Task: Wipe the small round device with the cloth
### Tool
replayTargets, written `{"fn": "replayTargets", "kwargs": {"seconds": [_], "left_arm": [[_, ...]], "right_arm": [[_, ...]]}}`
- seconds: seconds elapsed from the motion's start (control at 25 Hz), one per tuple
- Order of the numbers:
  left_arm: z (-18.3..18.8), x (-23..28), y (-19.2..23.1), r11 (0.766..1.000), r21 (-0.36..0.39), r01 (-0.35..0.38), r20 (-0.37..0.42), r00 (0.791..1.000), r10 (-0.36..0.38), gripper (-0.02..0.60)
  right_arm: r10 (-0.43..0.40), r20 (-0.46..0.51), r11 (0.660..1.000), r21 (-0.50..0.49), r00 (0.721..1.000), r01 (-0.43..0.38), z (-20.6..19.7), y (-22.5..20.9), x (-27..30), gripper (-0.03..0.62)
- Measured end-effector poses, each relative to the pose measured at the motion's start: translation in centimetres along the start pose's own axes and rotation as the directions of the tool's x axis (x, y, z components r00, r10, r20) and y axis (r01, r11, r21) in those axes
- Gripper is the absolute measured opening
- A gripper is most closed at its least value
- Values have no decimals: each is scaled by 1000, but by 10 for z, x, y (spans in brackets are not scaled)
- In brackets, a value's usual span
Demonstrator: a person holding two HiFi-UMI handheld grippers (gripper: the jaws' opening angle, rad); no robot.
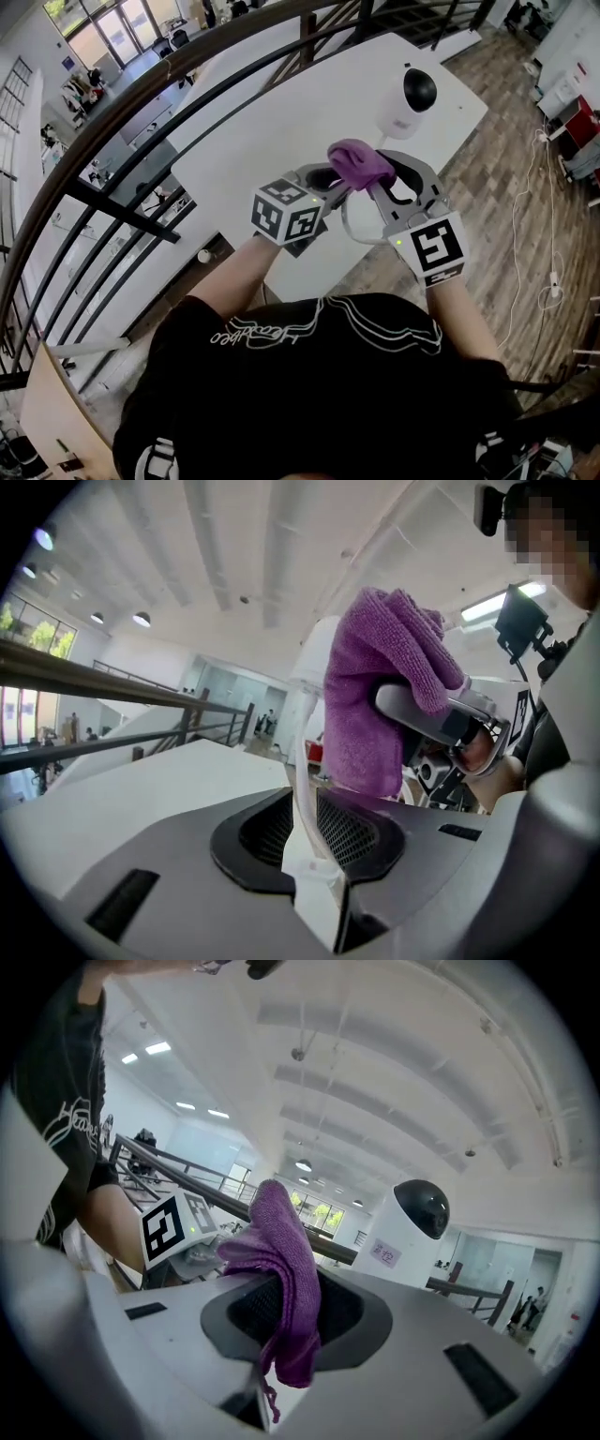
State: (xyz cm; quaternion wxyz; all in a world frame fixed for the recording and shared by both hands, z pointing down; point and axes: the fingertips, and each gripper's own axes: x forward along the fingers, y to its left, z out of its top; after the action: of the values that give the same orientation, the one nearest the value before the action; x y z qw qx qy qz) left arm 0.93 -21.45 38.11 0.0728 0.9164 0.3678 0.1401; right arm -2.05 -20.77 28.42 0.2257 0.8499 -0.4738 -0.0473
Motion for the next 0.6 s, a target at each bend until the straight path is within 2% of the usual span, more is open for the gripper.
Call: {"fn": "replayTargets", "kwargs": {"seconds": [0.2, 0.28, 0.36, 0.6], "left_arm": [[9, -43, -13, 987, -48, -156, 77, 984, 159, 71], [10, -58, -35, 982, -81, -168, 96, 980, 176, 57], [9, -67, -68, 982, -100, -163, 119, 978, 174, 11], [1, -77, -180, 968, -169, -184, 230, 948, 221, 8]], "right_arm": [[84, 94, 986, 134, 992, -96, 6, -1, -32, 66], [119, 128, 977, 164, 985, -140, 7, 3, -52, 66], [152, 160, 968, 174, 975, -179, 6, 7, -78, 67], [223, 217, 937, 222, 950, -271, -17, 15, -176, 66]]}}
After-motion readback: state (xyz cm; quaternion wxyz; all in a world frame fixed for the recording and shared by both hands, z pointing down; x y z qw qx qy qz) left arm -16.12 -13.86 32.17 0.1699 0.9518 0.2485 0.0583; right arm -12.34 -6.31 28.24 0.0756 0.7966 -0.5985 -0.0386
